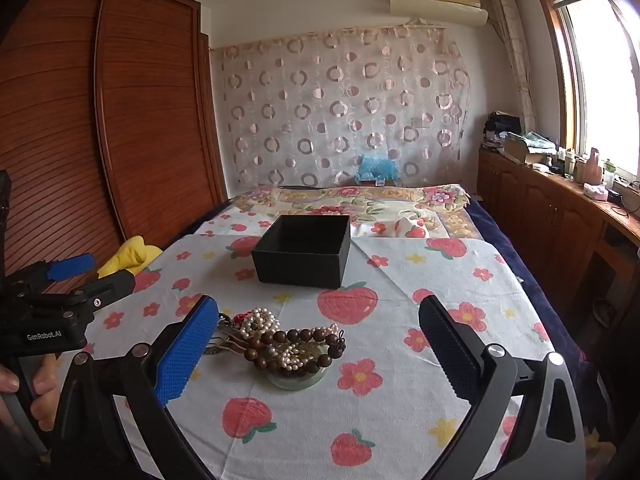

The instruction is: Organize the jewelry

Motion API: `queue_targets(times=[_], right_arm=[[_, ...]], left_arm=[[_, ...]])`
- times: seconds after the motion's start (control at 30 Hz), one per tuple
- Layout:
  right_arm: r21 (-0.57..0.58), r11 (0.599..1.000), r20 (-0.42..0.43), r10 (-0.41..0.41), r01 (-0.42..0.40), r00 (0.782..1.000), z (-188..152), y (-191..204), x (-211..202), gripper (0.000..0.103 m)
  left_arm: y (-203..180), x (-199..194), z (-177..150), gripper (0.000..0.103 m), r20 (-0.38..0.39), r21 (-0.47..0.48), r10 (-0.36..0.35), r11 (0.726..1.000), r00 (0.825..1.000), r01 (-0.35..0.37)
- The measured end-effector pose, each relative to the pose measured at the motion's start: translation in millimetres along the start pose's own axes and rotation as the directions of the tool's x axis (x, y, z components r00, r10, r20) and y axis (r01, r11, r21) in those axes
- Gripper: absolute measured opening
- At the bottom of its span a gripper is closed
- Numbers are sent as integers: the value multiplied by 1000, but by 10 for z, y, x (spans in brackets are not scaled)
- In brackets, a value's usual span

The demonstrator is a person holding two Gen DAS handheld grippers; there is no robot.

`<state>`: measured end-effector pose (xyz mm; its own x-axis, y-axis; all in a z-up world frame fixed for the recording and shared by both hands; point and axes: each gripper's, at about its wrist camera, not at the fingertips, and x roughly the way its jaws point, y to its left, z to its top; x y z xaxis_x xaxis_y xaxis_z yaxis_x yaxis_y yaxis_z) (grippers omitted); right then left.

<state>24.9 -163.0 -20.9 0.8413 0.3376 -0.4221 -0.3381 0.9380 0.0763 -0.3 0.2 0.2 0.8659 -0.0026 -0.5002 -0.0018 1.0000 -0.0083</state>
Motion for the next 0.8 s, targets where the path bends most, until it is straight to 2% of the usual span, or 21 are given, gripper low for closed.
queue_targets(times=[0.8], right_arm=[[1, 1000, 2, 1, -1, 1000, -6, 0, -7, 101]], left_arm=[[2, 5, 1, 96, 1, 1, 2, 1000, 1000, -2]])
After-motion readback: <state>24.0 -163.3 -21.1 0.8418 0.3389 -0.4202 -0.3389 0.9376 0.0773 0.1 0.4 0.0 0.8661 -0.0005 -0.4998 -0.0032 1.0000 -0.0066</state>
